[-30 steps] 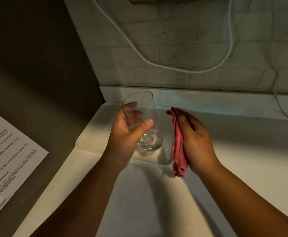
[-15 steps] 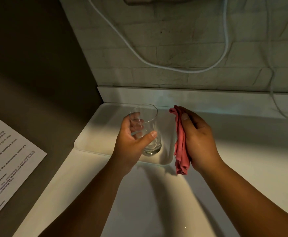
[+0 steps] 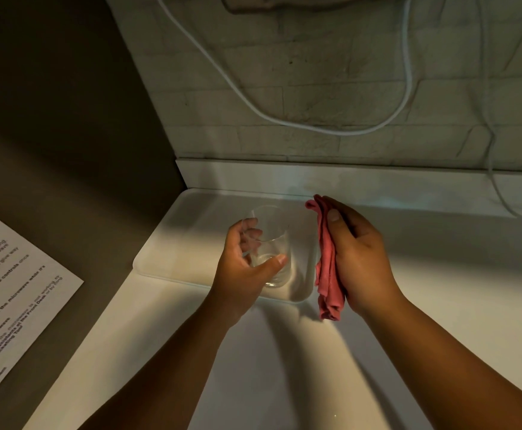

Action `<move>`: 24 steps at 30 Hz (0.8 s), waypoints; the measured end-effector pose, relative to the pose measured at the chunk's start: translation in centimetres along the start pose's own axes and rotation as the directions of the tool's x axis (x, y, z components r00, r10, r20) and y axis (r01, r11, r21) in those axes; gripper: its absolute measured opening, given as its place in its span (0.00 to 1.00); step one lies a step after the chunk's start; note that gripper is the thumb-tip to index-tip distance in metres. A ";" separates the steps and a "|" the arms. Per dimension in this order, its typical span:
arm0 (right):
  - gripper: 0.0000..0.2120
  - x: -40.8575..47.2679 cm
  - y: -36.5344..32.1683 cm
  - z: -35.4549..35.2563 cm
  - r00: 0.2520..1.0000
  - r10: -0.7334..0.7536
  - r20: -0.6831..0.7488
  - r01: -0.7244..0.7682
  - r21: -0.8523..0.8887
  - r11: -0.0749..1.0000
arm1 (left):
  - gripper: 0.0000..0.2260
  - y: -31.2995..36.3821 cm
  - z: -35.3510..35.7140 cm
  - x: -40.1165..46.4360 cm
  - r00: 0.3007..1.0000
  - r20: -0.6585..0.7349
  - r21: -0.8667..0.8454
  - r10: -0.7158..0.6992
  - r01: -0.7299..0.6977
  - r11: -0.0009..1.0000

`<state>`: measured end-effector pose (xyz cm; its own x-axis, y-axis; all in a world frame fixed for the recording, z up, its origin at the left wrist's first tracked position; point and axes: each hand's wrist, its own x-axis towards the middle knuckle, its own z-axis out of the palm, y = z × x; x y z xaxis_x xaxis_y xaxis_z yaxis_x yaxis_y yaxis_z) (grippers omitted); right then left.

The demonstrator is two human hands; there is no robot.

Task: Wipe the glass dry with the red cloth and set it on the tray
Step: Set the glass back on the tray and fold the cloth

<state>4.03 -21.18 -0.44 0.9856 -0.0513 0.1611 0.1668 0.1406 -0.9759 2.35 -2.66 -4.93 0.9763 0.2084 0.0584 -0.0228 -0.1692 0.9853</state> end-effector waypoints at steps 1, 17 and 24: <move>0.13 0.0 0.0 0.0 1.000 -0.005 0.003 0.005 -0.003 1.000 | 0.37 -0.3 -0.1 0.0 1.000 0.012 0.010 -0.009 0.009 1.000; 0.11 -0.4 -2.0 -0.4 0.987 -0.075 0.145 0.073 0.021 0.997 | 0.22 11.9 1.1 -3.8 0.985 -0.088 0.154 0.148 -0.134 0.979; 0.16 -0.9 -3.5 -0.2 0.884 -0.252 0.394 0.293 -0.047 0.955 | 0.28 13.9 1.6 -2.2 0.979 0.077 0.144 -0.188 0.175 0.974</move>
<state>2.56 -21.80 2.77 0.8400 0.3088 0.4461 0.4468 0.0727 -0.8917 0.23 -7.02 8.39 0.9769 0.1615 -0.1402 0.1800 -0.2671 0.9467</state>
